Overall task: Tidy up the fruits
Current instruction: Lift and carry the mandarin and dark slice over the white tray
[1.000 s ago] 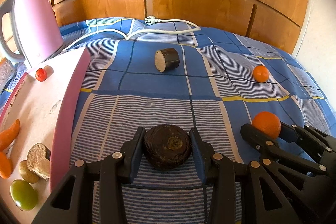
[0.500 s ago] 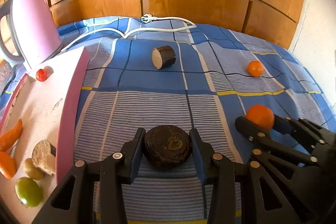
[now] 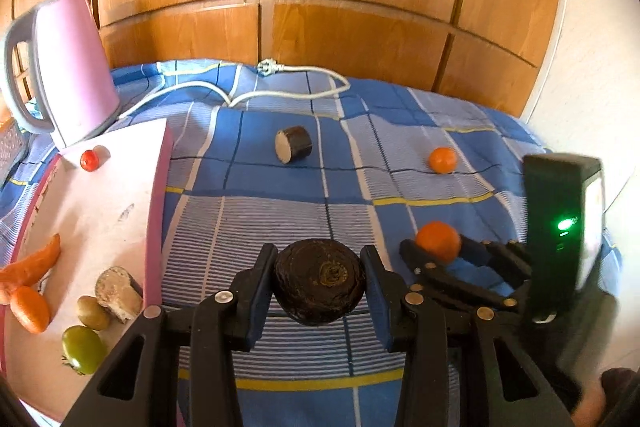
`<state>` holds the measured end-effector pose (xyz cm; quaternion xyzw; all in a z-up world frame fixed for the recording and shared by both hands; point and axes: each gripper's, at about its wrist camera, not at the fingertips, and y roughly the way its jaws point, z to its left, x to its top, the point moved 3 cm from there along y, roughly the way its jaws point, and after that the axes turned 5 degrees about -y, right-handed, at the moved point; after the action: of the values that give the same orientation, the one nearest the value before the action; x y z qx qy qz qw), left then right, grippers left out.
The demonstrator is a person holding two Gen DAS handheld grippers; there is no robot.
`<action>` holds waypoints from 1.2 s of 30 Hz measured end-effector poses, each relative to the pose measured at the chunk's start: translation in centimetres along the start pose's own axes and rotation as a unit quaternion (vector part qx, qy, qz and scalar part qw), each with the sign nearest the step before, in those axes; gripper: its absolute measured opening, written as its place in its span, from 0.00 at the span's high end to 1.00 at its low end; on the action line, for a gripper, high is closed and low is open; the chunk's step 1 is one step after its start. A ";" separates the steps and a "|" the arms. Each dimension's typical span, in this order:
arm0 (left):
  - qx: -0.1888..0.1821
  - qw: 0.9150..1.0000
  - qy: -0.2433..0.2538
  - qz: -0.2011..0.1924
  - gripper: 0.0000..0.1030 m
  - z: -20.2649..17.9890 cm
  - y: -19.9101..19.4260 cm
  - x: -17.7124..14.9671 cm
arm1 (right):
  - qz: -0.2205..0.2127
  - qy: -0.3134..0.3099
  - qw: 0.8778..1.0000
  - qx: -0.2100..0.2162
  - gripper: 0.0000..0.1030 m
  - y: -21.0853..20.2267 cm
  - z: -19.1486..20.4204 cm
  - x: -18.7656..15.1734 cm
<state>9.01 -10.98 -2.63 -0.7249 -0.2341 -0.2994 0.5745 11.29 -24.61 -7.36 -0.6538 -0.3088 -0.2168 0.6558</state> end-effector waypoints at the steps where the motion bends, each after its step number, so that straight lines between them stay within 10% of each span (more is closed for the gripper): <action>1: -0.002 1.000 0.001 -0.004 0.59 -0.1 -0.4 0.1 | 0.000 0.000 1.000 -0.001 0.62 0.0 0.0 0.0; 36: 0.012 0.999 -0.039 -0.019 0.59 3.6 -3.5 0.5 | -0.012 0.005 0.999 0.035 0.62 -3.1 2.3 -0.3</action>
<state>7.59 -6.68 -0.42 -0.7243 -0.2733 -0.2793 0.5680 8.63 -22.54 -5.46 -0.6257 -0.3208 -0.2169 0.6772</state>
